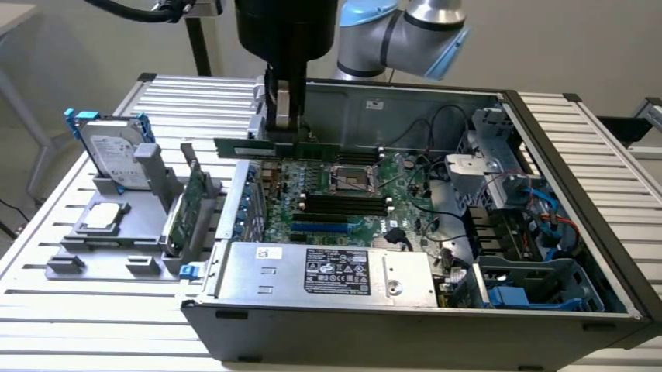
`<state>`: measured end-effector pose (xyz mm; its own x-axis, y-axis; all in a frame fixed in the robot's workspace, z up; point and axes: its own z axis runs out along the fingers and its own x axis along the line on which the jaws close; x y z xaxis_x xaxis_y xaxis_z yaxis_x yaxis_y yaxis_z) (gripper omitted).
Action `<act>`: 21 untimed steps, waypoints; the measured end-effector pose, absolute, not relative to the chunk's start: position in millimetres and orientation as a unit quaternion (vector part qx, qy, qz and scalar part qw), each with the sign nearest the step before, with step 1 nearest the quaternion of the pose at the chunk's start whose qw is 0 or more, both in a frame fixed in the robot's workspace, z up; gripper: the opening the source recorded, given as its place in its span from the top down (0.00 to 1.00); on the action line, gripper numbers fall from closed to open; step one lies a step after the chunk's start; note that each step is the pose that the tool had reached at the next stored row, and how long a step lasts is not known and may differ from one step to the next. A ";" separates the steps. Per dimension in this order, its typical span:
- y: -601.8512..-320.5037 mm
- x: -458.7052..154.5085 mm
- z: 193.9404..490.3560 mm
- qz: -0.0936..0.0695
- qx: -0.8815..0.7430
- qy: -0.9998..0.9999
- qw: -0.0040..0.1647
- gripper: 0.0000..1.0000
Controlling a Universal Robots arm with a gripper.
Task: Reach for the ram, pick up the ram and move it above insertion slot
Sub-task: 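Pick up the ram and move it above insertion slot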
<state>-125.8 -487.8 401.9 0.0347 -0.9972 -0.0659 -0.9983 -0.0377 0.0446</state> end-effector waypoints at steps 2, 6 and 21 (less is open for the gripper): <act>-482.0 -120.2 400.5 0.039 -0.719 0.694 0.007 0.86; -469.6 -109.2 397.6 0.039 -0.719 0.694 0.007 0.86; -424.8 -66.1 386.3 0.039 -0.719 0.694 0.007 0.86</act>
